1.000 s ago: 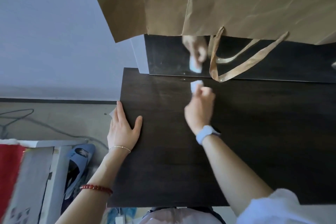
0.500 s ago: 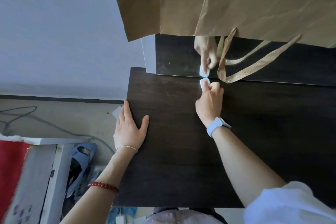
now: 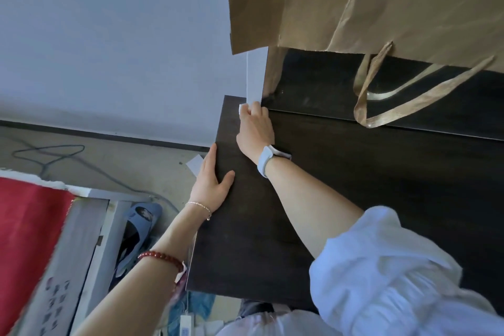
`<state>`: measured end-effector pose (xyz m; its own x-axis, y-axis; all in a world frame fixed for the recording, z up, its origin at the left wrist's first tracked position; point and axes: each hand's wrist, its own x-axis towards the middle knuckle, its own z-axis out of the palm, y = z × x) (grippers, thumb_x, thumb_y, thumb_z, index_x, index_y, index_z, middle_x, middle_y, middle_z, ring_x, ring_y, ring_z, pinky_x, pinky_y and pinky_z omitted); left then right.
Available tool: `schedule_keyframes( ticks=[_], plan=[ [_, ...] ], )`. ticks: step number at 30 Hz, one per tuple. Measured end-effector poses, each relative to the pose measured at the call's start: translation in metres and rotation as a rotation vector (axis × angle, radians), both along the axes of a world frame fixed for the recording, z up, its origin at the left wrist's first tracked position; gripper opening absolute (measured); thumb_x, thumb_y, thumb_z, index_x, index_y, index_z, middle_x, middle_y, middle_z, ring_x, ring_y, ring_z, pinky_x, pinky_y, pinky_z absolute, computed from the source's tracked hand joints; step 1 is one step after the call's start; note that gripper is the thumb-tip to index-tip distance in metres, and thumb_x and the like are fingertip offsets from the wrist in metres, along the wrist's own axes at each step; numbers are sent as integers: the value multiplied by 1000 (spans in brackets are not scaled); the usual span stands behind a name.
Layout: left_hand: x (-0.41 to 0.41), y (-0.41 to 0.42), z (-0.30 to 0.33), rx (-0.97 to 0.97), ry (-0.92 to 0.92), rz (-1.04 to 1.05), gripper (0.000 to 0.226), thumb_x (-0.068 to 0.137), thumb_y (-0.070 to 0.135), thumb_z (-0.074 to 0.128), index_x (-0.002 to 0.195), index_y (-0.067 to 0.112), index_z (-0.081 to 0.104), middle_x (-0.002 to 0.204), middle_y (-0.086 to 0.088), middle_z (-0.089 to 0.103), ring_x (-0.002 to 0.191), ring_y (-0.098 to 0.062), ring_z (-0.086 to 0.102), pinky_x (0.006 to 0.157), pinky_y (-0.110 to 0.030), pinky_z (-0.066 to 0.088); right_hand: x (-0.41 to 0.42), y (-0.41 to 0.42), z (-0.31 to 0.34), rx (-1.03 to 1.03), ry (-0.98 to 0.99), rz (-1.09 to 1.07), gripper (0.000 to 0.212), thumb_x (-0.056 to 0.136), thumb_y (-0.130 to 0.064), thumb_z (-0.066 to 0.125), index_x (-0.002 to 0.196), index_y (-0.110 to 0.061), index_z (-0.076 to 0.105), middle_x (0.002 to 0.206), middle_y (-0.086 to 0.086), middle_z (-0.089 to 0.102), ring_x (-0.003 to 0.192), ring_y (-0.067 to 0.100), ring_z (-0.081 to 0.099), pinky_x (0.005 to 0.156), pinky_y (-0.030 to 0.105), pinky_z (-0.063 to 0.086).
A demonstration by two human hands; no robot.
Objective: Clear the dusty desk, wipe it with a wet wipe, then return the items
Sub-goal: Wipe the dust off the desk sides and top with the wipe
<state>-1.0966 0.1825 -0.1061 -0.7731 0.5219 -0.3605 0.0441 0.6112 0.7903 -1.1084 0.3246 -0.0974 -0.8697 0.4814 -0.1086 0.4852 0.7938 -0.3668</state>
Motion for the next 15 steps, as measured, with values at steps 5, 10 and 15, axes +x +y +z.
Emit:
schedule_keyframes(
  ticks=[5,10,15],
  plan=[
    [0,-16,7,48,-19,6,59,91,16,52,143,19,23,140,0,40,123,-13,41,104,-28,33,3,-4,-2,-22,51,113,56,78,10,40,131,-11,38,128,9,41,109,28,37,89,32,37],
    [30,-59,4,-15,56,67,48,89,15,54,135,19,39,126,-8,50,105,-19,55,93,-40,47,81,-42,-10,-85,129,569,68,65,23,49,125,-11,52,105,10,55,85,31,46,71,39,43],
    [60,-84,-3,2,46,129,43,89,13,55,131,12,46,119,-2,54,108,-15,53,92,-32,46,35,-11,1,87,47,355,63,74,13,45,131,-12,37,122,15,44,101,32,42,78,37,38]
  ],
)
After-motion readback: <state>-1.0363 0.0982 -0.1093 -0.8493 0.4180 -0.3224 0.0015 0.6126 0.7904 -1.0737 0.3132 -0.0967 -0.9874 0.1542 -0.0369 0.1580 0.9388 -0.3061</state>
